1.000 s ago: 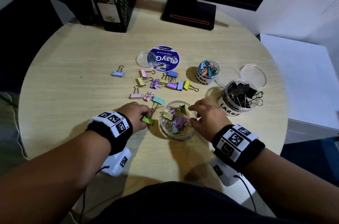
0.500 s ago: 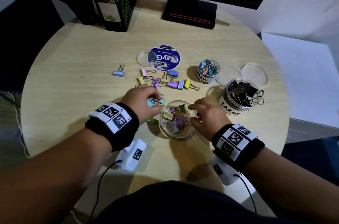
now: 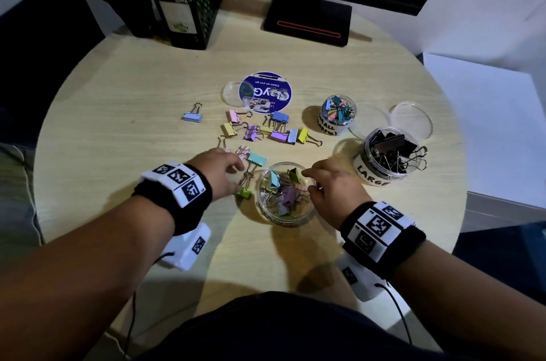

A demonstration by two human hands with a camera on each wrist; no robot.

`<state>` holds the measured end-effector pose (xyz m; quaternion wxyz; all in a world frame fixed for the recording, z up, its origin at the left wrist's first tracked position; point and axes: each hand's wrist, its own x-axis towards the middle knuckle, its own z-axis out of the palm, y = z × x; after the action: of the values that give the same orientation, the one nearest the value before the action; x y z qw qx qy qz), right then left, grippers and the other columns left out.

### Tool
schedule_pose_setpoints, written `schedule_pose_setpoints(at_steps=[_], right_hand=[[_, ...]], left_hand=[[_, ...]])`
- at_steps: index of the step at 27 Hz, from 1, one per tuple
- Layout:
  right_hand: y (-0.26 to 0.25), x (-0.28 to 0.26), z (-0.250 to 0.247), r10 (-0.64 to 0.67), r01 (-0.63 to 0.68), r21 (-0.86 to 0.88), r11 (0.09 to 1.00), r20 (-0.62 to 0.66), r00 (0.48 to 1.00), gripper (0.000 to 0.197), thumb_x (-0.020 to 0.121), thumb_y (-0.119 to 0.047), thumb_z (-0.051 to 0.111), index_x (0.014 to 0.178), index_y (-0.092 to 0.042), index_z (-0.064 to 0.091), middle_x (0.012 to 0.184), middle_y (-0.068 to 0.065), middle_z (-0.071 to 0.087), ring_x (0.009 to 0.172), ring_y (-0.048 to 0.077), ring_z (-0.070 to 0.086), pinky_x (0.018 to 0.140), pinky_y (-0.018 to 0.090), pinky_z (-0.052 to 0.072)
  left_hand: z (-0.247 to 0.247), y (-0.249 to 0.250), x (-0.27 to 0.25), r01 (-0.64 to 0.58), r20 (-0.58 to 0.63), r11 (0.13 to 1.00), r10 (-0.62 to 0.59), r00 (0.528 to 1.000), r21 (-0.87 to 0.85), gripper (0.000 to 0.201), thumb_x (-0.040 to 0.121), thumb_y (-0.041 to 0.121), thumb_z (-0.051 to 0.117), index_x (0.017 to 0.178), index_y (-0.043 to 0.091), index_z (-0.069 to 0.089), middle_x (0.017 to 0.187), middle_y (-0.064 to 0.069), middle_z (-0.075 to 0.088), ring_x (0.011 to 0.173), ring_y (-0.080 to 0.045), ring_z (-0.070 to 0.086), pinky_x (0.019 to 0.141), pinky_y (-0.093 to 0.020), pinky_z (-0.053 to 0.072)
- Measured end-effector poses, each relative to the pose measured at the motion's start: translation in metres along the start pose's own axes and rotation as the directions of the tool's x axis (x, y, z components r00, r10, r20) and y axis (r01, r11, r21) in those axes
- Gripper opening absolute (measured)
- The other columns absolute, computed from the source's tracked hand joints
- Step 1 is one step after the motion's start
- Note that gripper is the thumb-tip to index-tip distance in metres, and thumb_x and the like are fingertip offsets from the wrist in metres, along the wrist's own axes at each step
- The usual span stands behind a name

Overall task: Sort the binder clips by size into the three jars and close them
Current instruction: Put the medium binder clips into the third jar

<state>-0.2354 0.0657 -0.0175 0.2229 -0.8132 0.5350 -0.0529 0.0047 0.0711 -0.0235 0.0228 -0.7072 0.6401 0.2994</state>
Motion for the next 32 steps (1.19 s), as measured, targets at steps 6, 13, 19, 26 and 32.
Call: schedule_pose_setpoints(at_steps=[6, 13, 19, 26, 32], right_hand=[[-0.003, 0.003, 0.004, -0.007, 0.007, 0.005, 1.000, -0.003, 1.000, 0.033, 0.089, -0.012, 0.052, 0.120, -0.015, 0.061, 0.124, 0.004, 0.056, 0.108, 0.021, 0.056, 0.089, 0.027, 0.042], [0.001, 0.012, -0.009, -0.055, 0.056, -0.005, 0.998, 0.056, 0.997, 0.027, 0.090, -0.022, 0.056, 0.115, -0.019, 0.065, 0.116, 0.003, 0.062, 0.097, 0.020, 0.060, 0.089, 0.029, 0.044], [0.022, 0.049, -0.031, 0.127, -0.128, -0.020, 0.992, -0.050, 0.991, 0.029, 0.090, -0.015, 0.053, 0.117, -0.015, 0.062, 0.122, 0.007, 0.058, 0.102, 0.024, 0.059, 0.090, 0.030, 0.046], [0.025, 0.097, -0.020, 0.154, -0.122, -0.202, 0.972, 0.149, 0.977, 0.046, 0.089, -0.018, 0.055, 0.134, -0.018, 0.046, 0.139, 0.008, 0.043, 0.121, 0.029, 0.048, 0.100, 0.036, 0.040], [0.018, 0.119, -0.015, 0.148, -0.067, -0.300, 0.952, 0.256, 0.955, 0.045, 0.085, -0.017, 0.054, 0.130, -0.020, 0.048, 0.126, 0.011, 0.055, 0.111, 0.030, 0.054, 0.083, 0.033, 0.047]], left_hand=[[0.021, 0.000, -0.006, 0.024, 0.019, 0.994, -0.026, 0.999, 0.104, 0.052, 0.068, 0.053, 0.072, 0.116, 0.037, 0.060, 0.108, 0.009, 0.051, 0.102, -0.014, 0.053, 0.089, -0.032, 0.047], [0.008, 0.001, -0.003, 0.112, -0.022, 0.992, -0.111, 0.994, 0.053, 0.027, 0.072, 0.043, 0.074, 0.091, 0.027, 0.065, 0.094, 0.004, 0.063, 0.085, -0.015, 0.058, 0.078, -0.029, 0.050], [-0.014, 0.032, -0.023, -0.143, -0.158, 0.947, 0.100, 0.982, -0.287, 0.032, 0.060, 0.040, 0.083, 0.085, 0.028, 0.068, 0.085, 0.016, 0.058, 0.082, -0.007, 0.056, 0.075, -0.025, 0.045], [-0.006, 0.053, -0.019, -0.233, -0.007, 0.970, 0.234, 0.972, 0.066, 0.060, 0.067, 0.052, 0.075, 0.121, 0.036, 0.054, 0.116, 0.012, 0.044, 0.113, -0.012, 0.039, 0.088, -0.023, 0.030], [-0.013, 0.051, -0.013, -0.246, 0.057, 0.957, 0.240, 0.969, 0.155, 0.078, 0.071, 0.058, 0.068, 0.139, 0.034, 0.038, 0.136, 0.014, 0.040, 0.126, -0.012, 0.036, 0.104, -0.030, 0.029]])
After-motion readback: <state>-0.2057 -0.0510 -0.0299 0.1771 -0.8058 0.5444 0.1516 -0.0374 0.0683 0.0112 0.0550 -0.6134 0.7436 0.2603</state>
